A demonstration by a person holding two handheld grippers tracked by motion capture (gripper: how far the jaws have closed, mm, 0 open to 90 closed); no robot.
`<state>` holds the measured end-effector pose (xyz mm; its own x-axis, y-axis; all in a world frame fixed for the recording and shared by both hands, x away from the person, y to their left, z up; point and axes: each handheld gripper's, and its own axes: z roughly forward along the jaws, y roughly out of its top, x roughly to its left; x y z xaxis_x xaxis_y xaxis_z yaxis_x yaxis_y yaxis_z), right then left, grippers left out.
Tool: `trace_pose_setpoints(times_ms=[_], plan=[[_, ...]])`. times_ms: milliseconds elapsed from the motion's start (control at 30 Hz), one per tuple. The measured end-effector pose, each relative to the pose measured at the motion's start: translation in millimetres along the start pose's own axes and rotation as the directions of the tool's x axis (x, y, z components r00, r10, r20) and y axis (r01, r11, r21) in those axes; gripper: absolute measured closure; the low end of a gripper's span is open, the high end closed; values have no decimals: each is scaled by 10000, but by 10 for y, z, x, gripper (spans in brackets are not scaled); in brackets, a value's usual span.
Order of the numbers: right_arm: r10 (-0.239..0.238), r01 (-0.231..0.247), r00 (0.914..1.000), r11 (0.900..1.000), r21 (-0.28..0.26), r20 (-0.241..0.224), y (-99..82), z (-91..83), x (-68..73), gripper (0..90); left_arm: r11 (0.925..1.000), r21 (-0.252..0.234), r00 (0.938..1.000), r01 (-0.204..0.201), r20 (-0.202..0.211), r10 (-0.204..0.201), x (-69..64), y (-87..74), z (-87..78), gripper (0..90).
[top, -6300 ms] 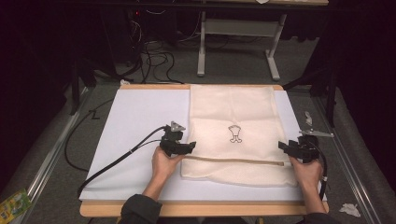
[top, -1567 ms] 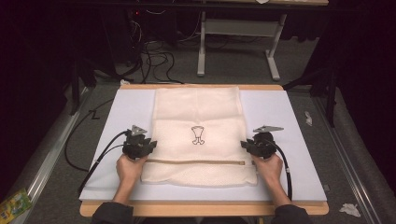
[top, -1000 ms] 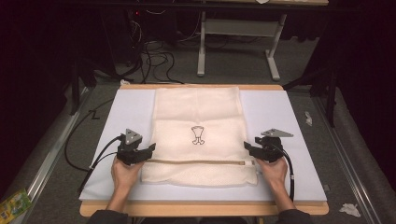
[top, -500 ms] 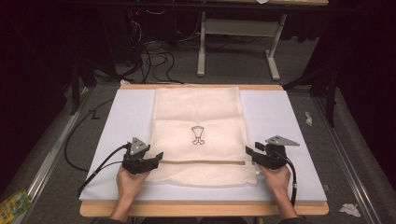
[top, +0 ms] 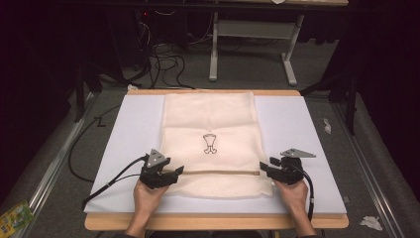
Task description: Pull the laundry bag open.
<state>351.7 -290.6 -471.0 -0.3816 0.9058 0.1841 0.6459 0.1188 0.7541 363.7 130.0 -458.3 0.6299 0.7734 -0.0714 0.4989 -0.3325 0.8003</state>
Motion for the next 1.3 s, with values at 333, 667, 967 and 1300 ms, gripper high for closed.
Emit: trace_pose_setpoints(times_ms=[333, 667, 967, 1300], plan=[[-40, 41, 10000, 9991, 430, -12, 32, 124, 0, 450, 9981, 201, 9961, -576, 685, 561, -303, 193, 194, 374], [-438, 440, 9990, 9966, 698, -53, 31, 145, 25, 598, 9943, 163, 9870, -1050, 1239, 1022, -607, 419, 405, 373], [-1188, 1211, 9925, 9866, 1094, -271, 62, 161, 62, 852, 9878, 487, 9687, -1477, 2086, 1346, -886, 616, 627, 390], [-1454, 1492, 9874, 9868, 628, -620, 109, 57, 89, 881, 9828, 390, 9472, -1806, 2762, 1631, -1131, 749, 720, 464]])
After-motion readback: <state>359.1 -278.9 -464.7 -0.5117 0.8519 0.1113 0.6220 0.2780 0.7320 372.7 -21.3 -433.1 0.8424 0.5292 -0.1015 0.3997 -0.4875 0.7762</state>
